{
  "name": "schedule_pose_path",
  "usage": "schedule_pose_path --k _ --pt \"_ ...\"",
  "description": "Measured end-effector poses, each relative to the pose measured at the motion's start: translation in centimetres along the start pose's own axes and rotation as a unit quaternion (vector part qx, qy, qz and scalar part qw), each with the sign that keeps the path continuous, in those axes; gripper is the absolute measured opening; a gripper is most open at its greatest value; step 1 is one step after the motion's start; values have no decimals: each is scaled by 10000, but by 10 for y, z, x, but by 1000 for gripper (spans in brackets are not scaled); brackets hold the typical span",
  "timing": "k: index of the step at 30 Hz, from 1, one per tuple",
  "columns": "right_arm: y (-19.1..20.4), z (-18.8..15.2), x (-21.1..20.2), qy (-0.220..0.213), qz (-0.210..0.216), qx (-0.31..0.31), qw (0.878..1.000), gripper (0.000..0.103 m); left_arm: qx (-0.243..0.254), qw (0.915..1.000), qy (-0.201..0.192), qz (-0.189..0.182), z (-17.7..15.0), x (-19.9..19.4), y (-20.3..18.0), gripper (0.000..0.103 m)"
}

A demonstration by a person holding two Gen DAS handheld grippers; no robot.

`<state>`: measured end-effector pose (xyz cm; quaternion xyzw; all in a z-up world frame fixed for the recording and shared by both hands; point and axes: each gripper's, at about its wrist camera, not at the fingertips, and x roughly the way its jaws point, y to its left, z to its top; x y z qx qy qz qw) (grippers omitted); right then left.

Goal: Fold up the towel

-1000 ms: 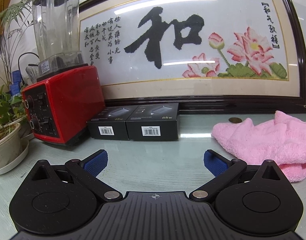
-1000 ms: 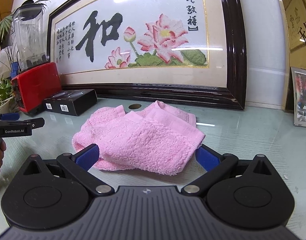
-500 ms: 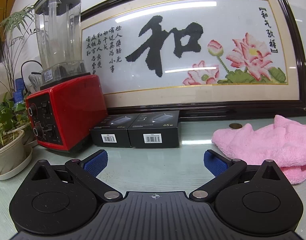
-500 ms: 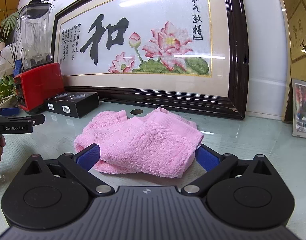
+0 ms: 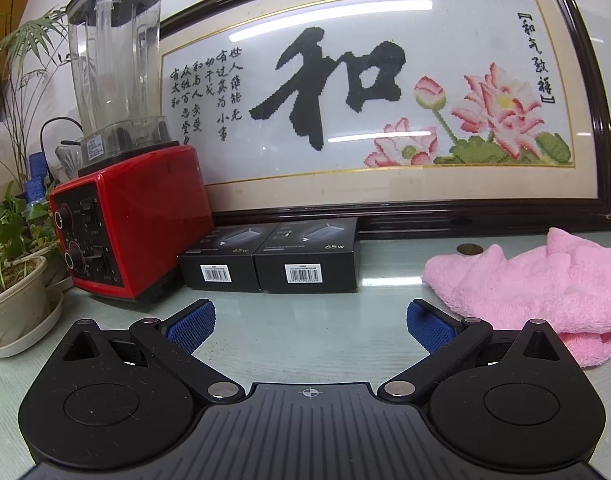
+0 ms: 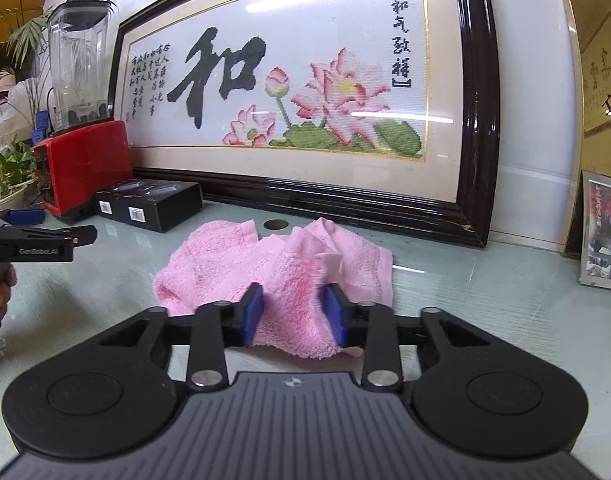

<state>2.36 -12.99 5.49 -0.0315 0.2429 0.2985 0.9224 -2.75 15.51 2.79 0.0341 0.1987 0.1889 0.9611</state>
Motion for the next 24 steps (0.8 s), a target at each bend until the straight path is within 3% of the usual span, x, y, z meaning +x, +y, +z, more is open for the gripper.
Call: schedule_pose_path --k 5,8,10,13,16,18,20,21,23,24 --pt "3 1 -11 -136 165 -129 9997 20 -69 9999 132 -24 0 5 2 103" --pt "7 0 -20 -226 501 -296 9980 20 -145 9995 265 -65 -1 10 5 103" --pt "10 0 -27 -247 938 -405 9945 19 -214 9991 350 -91 -1 12 7 103" --pt "18 -3 -37 -194 1705 -759 9822 19 -313 9984 445 -130 -2 15 11 103" --pt "32 -10 -44 221 2696 -1302 9539 18 -395 9976 524 -198 -2 17 13 103" --pt "44 -18 -49 310 2688 -1682 9479 24 -406 9973 562 -239 -2 18 13 103" --pt "48 -19 -46 395 2570 -1725 9501 24 -387 9973 572 -243 -2 18 13 103" --pt "48 -18 -46 305 2396 -1647 9563 27 -370 9974 568 -235 -3 18 12 103" --pt "39 -10 -49 -9 2117 -1313 9685 47 -369 9974 574 -245 -2 18 12 103" --pt "31 -6 -51 -217 1934 -1084 9749 77 -374 9973 579 -257 -2 19 12 103"
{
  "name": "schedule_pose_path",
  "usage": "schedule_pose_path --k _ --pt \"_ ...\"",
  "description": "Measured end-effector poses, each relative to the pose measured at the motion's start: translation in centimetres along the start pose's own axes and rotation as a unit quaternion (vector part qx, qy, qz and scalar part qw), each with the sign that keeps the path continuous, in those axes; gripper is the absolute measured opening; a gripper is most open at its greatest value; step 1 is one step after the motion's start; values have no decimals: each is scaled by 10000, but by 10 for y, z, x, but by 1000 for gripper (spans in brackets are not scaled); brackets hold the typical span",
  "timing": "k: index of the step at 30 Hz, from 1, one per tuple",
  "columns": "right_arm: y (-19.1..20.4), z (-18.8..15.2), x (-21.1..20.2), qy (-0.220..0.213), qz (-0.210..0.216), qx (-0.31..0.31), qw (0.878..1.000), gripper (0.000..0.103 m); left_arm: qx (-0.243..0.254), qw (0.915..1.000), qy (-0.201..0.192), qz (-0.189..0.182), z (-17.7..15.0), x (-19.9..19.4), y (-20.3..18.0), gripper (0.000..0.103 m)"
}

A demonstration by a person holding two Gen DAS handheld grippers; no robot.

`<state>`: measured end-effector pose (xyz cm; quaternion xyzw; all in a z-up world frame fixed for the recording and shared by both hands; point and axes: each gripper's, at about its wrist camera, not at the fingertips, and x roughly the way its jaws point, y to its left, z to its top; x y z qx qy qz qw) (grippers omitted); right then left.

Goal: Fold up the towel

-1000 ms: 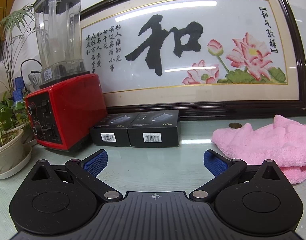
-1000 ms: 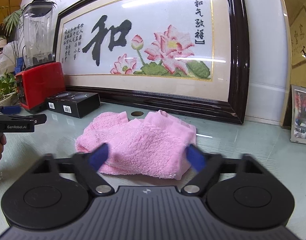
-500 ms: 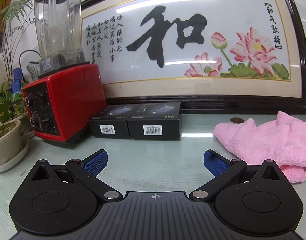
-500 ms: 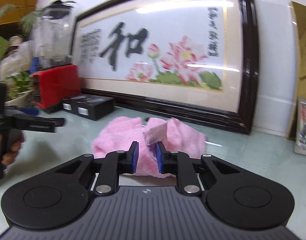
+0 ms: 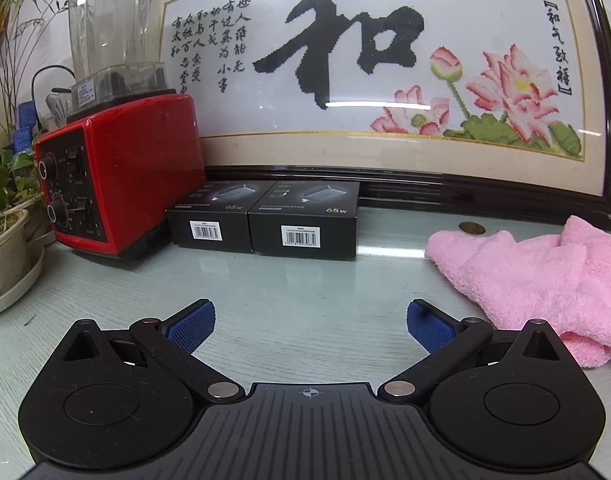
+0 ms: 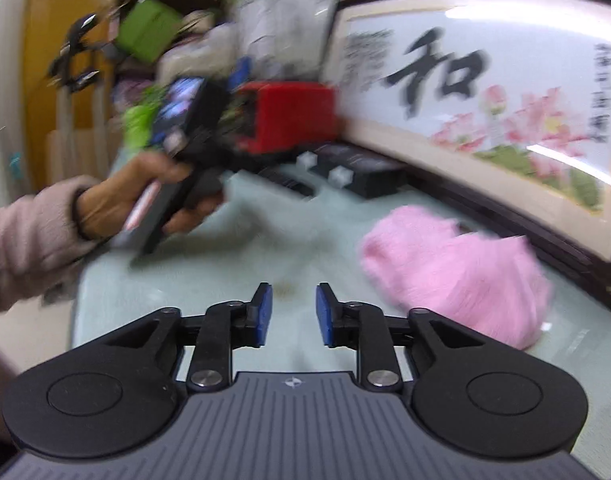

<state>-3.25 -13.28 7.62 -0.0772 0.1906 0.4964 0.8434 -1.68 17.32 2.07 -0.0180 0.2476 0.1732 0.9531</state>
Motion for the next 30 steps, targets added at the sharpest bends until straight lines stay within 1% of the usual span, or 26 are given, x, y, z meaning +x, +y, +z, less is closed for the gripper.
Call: schedule_pose_path --k 1,3,4,5,8,10,12,15,17,18,19,20,22,23,24,26,29,30 --pt "-8 1 -7 -261 -311 215 9989 95 -4 10000 5 -12 0 0 0 103" --pt "-25 3 -21 -769 -925 644 9906 96 -11 10000 16 -32 0 0 0 103" --pt "-35 4 -25 -832 -1107 897 9863 96 -13 10000 22 -43 0 0 0 103" --pt "-44 4 -25 -777 -1211 1082 9837 96 -6 10000 30 -58 0 1 0 103" --pt "-67 -3 -17 -360 -1622 1599 9731 96 27 9999 57 -122 0 1 -1 103" --pt "-78 -9 -7 -19 -1683 1779 9696 96 61 9998 76 -184 0 1 -3 103" --pt "-80 -14 3 249 -1787 1788 9672 96 84 9997 81 -218 -1 1 -4 103" --pt "-77 -20 17 464 -1869 1592 9683 95 101 9996 124 -227 -2 3 -5 103" --pt "-76 -24 25 636 -1893 1513 9681 89 112 9995 198 -234 -2 6 -6 103" --pt "-75 -25 29 744 -1909 1483 9675 75 96 9993 240 -257 -2 7 -6 103" --pt "-74 -27 32 852 -1925 1452 9668 46 67 9992 277 -276 -2 8 -5 103" --pt "-73 -29 36 956 -1941 1422 9659 33 20 9991 317 -285 -2 10 -4 103" --pt "-71 -29 38 1052 -2046 1331 9640 12 -55 9989 362 -288 -2 11 -3 103" --pt "-67 -28 38 1026 -2150 1178 9640 8 -100 9988 396 -287 -2 13 -3 103" --pt "-63 -26 37 996 -2248 1023 9639 7 -146 9986 430 -286 -1 14 -2 103" --pt "-49 -21 30 809 -2223 626 9696 6 -238 9981 497 -284 -1 17 -2 103" --pt "-38 -16 23 720 -1804 489 9797 5 -302 9980 508 -236 2 21 -6 103" --pt "-33 -14 21 708 -1588 389 9840 5 -283 9981 507 -220 3 23 -9 103"
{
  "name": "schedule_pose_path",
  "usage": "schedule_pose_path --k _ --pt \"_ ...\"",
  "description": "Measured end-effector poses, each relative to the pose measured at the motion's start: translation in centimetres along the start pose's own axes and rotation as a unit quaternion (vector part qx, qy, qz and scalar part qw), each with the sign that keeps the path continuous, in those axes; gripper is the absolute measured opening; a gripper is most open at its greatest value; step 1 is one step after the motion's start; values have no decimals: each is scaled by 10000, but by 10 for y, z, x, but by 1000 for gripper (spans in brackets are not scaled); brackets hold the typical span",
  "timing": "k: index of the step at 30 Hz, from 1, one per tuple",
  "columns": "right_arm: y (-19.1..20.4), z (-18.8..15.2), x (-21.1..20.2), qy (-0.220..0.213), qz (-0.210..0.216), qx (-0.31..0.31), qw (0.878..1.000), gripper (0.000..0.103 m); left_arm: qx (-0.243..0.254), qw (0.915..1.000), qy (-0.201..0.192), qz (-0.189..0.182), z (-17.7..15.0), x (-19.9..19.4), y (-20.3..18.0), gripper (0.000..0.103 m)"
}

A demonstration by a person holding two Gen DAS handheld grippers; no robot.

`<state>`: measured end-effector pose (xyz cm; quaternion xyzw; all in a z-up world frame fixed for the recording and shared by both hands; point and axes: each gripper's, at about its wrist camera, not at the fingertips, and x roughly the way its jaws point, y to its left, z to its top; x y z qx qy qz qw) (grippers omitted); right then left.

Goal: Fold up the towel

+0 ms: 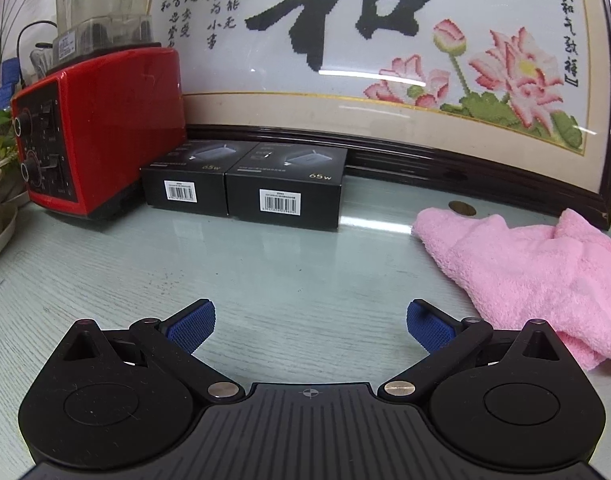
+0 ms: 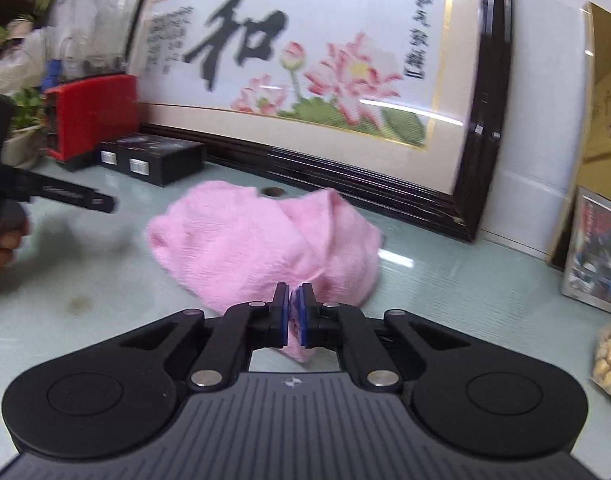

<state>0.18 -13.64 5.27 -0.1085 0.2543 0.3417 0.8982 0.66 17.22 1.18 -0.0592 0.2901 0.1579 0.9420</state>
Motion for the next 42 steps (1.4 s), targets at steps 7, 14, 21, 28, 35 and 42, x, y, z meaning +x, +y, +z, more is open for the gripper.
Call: schedule_pose_path --k 7,14,21,28,35,42 --pt "17 2 -3 255 1103 -327 9930 7 -57 9994 299 -169 18 12 -23 103" --pt "42 -3 -6 408 1641 -864 9818 7 95 9997 182 -92 47 28 -69 103" --pt "55 -10 -6 603 1896 -1118 9736 8 345 9985 323 -265 65 37 -105 103" --pt "38 -4 -7 533 1776 -638 9806 13 456 9944 758 -577 74 55 -130 103" --pt "39 -4 -4 510 1715 -656 9817 24 537 9862 1286 -890 66 76 -141 69" --pt "34 -2 -7 348 1639 -545 9844 46 301 9879 1301 -793 68 77 -126 32"
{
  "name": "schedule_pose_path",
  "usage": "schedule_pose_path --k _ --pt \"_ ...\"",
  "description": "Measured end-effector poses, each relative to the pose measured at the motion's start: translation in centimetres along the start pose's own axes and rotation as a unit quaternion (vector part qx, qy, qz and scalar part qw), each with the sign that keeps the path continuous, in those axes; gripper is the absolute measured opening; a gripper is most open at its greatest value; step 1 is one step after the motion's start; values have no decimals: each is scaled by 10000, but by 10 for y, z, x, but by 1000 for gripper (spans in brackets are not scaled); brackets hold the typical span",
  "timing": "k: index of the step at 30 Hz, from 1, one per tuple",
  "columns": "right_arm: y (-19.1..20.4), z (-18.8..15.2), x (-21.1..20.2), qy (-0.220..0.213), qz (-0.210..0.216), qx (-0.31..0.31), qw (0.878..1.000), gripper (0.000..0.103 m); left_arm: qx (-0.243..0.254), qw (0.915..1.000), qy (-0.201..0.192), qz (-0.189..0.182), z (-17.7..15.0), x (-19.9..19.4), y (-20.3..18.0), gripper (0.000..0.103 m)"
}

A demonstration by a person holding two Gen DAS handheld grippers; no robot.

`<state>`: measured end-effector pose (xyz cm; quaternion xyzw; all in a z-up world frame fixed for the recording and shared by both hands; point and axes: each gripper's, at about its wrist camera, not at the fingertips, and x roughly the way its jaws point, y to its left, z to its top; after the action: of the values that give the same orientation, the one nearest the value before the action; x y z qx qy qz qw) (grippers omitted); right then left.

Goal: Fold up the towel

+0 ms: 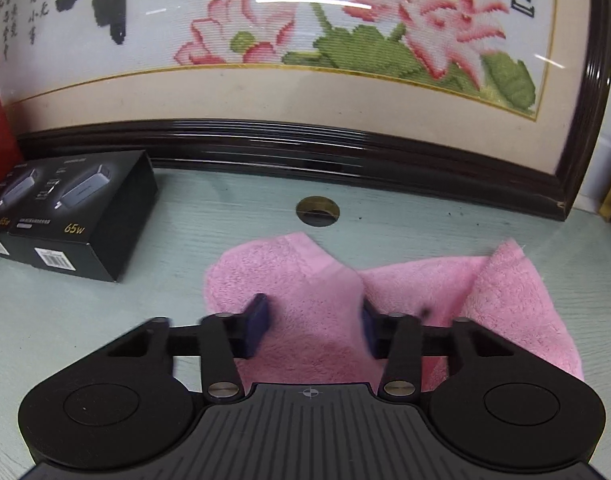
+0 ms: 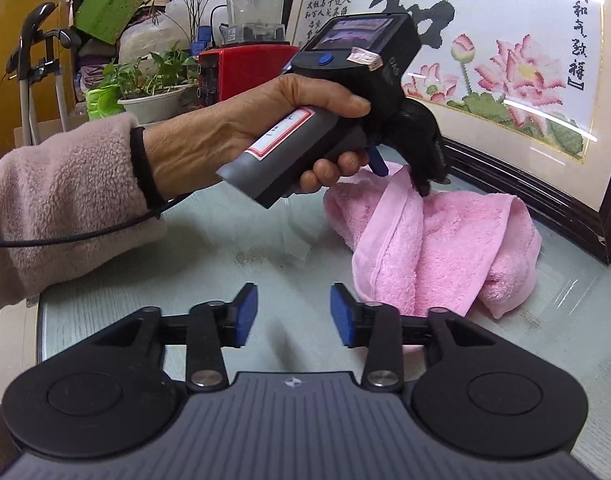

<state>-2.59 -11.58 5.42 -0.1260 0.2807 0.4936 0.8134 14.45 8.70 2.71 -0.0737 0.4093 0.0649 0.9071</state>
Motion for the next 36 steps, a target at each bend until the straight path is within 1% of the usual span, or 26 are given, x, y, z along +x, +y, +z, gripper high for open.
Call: schedule_pose_path --k 2,5,6,8,9,10,12,13,15,17,18,20,21,22,24,25,27,29,30,32,34,36 --pt "-3 0 -3 -67 -26 77 9999 46 -63 9999 -25 -102 -1 -5 6 11" --pt "-11 2 -10 -251 -30 258 9993 46 -10 9998 -112 -152 -9 -12 11 7" --pt "-14 3 -14 -335 -28 332 9989 47 -3 9997 -128 -184 -12 -13 13 7" --pt "-24 5 -27 -707 -35 602 9957 55 -13 9993 -228 -295 -19 -20 17 6" --pt "-29 6 -34 -890 -94 748 9932 65 -38 9990 -264 -351 -21 -24 20 6" --pt "-34 6 -40 -1057 -187 888 9903 70 -88 9984 -328 -452 -23 -29 24 6" --pt "-43 4 -50 -1329 -331 1133 9841 70 -176 9961 -563 -652 -31 -46 33 6" --pt "-51 3 -57 -1488 -386 1337 9790 72 -192 9951 -666 -711 -34 -52 36 6" --pt "-63 1 -64 -1600 -443 1631 9725 75 -269 9910 -967 -890 -43 -70 42 6" --pt "-72 -1 -65 -1585 -552 1799 9693 76 -361 9863 -1231 -1035 -53 -87 48 6" --pt "-73 -1 -64 -1565 -536 1789 9699 78 -409 9836 -1367 -1103 -58 -96 51 6" --pt "-72 0 -58 -1370 -394 1604 9767 80 -493 9795 -1559 -1181 -73 -111 58 6" --pt "-70 1 -55 -1321 -401 1494 9791 80 -530 9779 -1630 -1200 -81 -117 61 6" --pt "-63 2 -49 -1180 -405 1191 9850 81 -568 9766 -1683 -1209 -89 -123 64 6" --pt "-55 2 -43 -996 -367 937 9899 82 -648 9774 -1661 -1138 -102 -129 71 6" --pt "-50 2 -36 -836 -357 779 9928 82 -690 9777 -1652 -1102 -108 -132 74 6" --pt "-44 2 -29 -620 -442 668 9949 82 -782 9778 -1652 -1021 -122 -140 84 6" --pt "-45 2 -26 -538 -667 767 9934 82 -844 9782 -1656 -930 -136 -147 92 6" --pt "-47 2 -26 -509 -706 861 9925 82 -872 9783 -1649 -905 -142 -150 96 6" --pt "-60 0 -23 -420 -804 1307 9873 82 -920 9786 -1624 -861 -154 -155 103 7" --pt "-69 -3 -18 -336 -809 1610 9831 82 -893 9804 -1532 -861 -163 -155 105 8" --pt "-71 -7 -12 -255 -745 1693 9824 82 -839 9821 -1473 -822 -169 -155 106 9"
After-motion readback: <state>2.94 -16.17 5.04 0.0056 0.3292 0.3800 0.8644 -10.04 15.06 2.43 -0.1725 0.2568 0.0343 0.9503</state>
